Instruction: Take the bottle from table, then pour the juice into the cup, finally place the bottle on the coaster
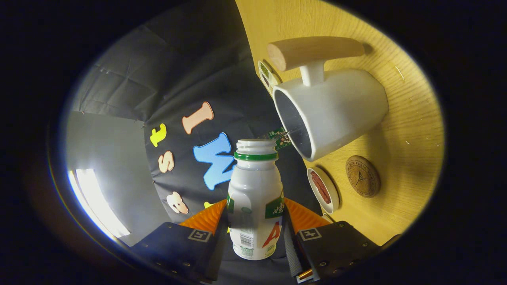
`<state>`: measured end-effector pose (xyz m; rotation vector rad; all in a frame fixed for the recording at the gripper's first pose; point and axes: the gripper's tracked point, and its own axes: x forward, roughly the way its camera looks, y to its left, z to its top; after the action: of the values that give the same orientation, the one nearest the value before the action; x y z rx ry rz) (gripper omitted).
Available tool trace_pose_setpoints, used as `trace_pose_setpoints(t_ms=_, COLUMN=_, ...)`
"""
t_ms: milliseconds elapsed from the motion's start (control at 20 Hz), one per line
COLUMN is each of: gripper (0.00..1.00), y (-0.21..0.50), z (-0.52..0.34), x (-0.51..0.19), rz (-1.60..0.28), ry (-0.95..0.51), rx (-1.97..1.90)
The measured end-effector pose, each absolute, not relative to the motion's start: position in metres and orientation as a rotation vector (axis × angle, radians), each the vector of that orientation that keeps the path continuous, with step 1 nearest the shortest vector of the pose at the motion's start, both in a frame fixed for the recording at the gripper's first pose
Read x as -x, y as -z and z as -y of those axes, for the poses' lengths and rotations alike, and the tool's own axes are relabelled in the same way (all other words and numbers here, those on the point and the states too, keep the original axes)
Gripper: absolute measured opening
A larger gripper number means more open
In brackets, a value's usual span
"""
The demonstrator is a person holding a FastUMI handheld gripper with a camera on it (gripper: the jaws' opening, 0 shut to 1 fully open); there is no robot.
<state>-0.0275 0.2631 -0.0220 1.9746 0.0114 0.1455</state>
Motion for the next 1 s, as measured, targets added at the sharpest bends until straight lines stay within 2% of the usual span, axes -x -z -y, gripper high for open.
trace_pose_setpoints(t_ms=1000, gripper=0.65, y=0.0239, z=-0.2620, x=0.0260, rz=-0.024, ry=-0.130, rx=-2.013)
